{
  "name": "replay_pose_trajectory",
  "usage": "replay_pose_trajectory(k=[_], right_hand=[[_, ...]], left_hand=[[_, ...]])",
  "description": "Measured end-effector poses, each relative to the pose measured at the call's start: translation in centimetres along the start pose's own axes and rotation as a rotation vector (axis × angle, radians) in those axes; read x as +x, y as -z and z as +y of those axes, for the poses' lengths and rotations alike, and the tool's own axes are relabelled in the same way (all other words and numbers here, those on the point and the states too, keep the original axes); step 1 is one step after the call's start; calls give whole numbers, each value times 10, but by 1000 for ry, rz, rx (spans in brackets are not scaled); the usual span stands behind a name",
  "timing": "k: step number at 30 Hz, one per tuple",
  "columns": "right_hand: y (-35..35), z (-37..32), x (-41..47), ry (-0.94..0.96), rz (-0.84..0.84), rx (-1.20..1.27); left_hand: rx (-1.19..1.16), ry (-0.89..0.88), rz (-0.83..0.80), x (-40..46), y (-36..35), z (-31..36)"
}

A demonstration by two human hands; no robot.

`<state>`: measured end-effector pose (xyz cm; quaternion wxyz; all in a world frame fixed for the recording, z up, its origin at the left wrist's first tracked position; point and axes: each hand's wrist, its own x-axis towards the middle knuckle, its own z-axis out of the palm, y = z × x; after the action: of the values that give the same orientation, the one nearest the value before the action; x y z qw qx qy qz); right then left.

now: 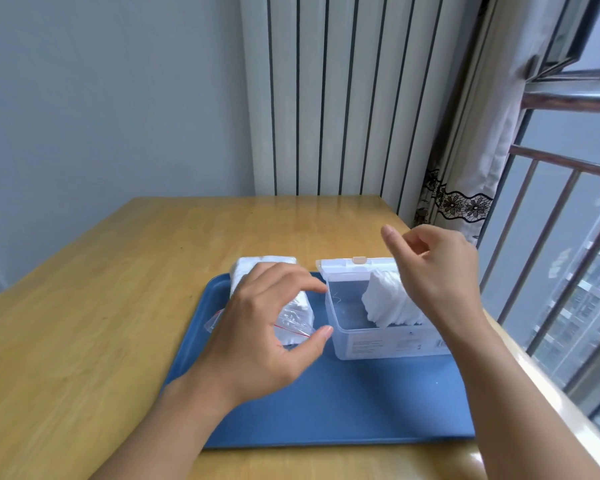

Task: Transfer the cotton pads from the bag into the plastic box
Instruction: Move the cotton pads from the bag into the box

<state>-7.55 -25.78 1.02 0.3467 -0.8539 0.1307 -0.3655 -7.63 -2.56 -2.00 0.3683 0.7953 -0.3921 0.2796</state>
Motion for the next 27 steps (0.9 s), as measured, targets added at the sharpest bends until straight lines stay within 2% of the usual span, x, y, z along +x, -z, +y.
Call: replay_pose_trajectory(k=[1,3,5,7,10,13,15,16,18,21,24,27], right_hand=[[3,-4,0,-5,-82,148],[4,-12,-5,-106,-379,329],[-4,-7,-10,-158,-574,212],[-14,3,-11,-117,-617,7],[-18,2,-13,43,-527,-18],[-10,-21,-24,253,-342,257],[-6,-39,-41,406,-336,397],[-6,-46,-51,497,-361,390],[-14,-52,-68,682,-396,240],[-35,-47,-77,829,-301,-165],[-50,-39,-79,766,-249,-429],[-59,-36,-81,664,-262,-471]], left_hand=[[16,20,-3,1,4,-3],[67,72,-52,2,14,-11],[140,120,-144,1,22,-18],[204,160,-230,-1,27,-24],[244,204,-244,-2,31,-33],[204,269,-43,1,33,-36],[180,302,89,4,33,-34],[172,300,133,5,32,-32],[153,280,188,6,31,-27],[122,241,214,6,28,-23],[84,198,220,5,25,-23],[-32,157,231,5,22,-20]])
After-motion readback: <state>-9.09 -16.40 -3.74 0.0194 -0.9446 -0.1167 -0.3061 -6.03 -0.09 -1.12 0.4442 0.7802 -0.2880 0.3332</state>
